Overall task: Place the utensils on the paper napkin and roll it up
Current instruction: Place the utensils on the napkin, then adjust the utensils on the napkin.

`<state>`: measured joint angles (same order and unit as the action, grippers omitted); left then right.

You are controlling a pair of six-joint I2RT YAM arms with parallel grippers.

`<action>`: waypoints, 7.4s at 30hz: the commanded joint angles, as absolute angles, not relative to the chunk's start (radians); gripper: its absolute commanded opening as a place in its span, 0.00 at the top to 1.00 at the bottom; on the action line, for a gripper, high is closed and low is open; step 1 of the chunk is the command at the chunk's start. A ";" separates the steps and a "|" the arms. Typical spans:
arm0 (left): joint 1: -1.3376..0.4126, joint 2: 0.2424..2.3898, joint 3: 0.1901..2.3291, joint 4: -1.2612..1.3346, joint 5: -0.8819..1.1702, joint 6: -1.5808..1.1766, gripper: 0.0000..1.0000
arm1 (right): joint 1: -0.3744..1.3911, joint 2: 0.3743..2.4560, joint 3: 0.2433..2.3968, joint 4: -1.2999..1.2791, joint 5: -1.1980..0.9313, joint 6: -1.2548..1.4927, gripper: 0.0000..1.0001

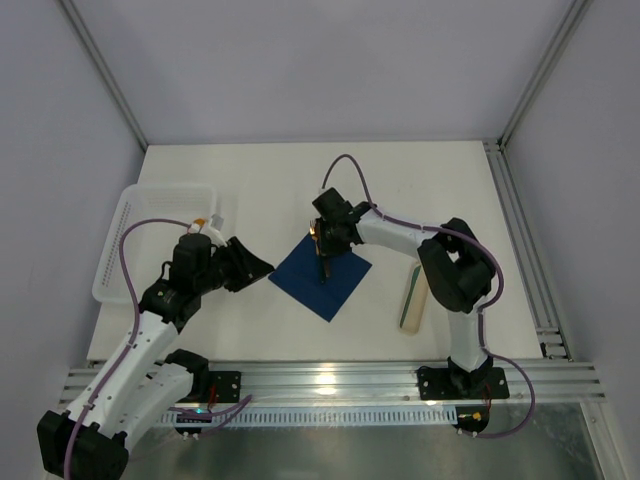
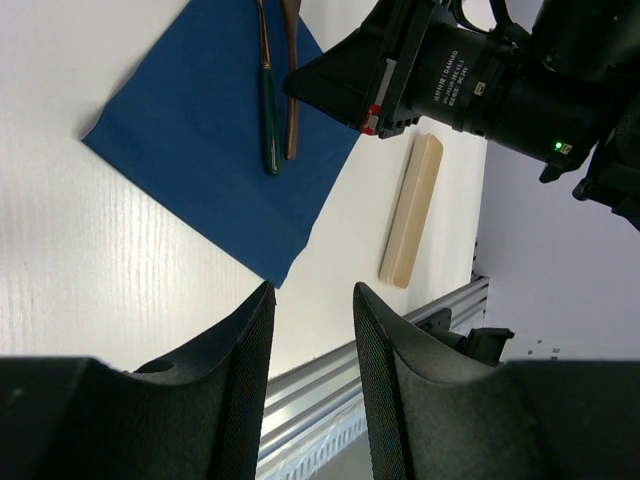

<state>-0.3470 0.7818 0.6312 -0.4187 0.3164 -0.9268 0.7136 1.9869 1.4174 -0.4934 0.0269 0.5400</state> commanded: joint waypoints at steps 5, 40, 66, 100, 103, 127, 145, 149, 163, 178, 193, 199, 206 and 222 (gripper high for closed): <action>-0.350 0.772 0.663 -0.416 0.316 -0.904 0.61 | 0.721 2.000 1.422 -0.471 0.046 0.551 0.96; -0.350 0.775 0.647 -0.407 0.331 -0.911 0.60 | 0.722 1.930 1.405 -0.486 0.095 0.522 0.77; -0.351 0.764 0.620 -0.402 0.334 -0.916 0.59 | 0.792 2.011 1.531 -0.560 0.121 0.494 0.70; -0.350 0.739 0.620 -0.422 0.331 -0.914 0.59 | 0.808 2.071 1.549 -0.586 0.166 0.517 0.79; -0.350 0.739 0.620 -0.422 0.328 -0.914 0.59 | 0.808 2.072 1.551 -0.591 0.172 0.520 0.80; -0.350 0.736 0.627 -0.426 0.327 -0.914 0.58 | 0.811 2.007 1.554 -0.591 0.204 0.517 0.96; -0.350 0.739 0.617 -0.417 0.337 -0.919 0.58 | 0.831 1.950 1.465 -0.566 0.192 0.531 0.97; -0.350 0.741 0.614 -0.414 0.341 -0.922 0.58 | 0.831 1.944 1.433 -0.540 0.183 0.532 0.97; -0.351 0.739 0.609 -0.411 0.344 -0.923 0.58 | 0.836 1.973 1.465 -0.537 0.164 0.489 0.76; -0.351 0.732 0.609 -0.420 0.337 -0.920 0.58 | 0.836 2.052 1.525 -0.552 0.195 0.468 0.76; -0.350 0.719 0.606 -0.429 0.333 -0.920 0.58 | 0.836 2.083 1.563 -0.575 0.215 0.463 0.95; -0.351 0.715 0.611 -0.430 0.333 -0.922 0.58 | 0.836 2.060 1.586 -0.589 0.232 0.469 0.96; -0.350 0.715 0.612 -0.430 0.334 -0.922 0.58 | 0.839 1.988 1.552 -0.575 0.212 0.518 0.96; -0.350 0.719 0.611 -0.425 0.341 -0.922 0.58 | 0.856 1.925 1.445 -0.552 0.207 0.574 0.97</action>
<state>-0.3470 0.7277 0.6071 -0.4316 0.3256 -0.9314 0.8459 1.9736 1.4662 -0.5777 0.1955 0.5442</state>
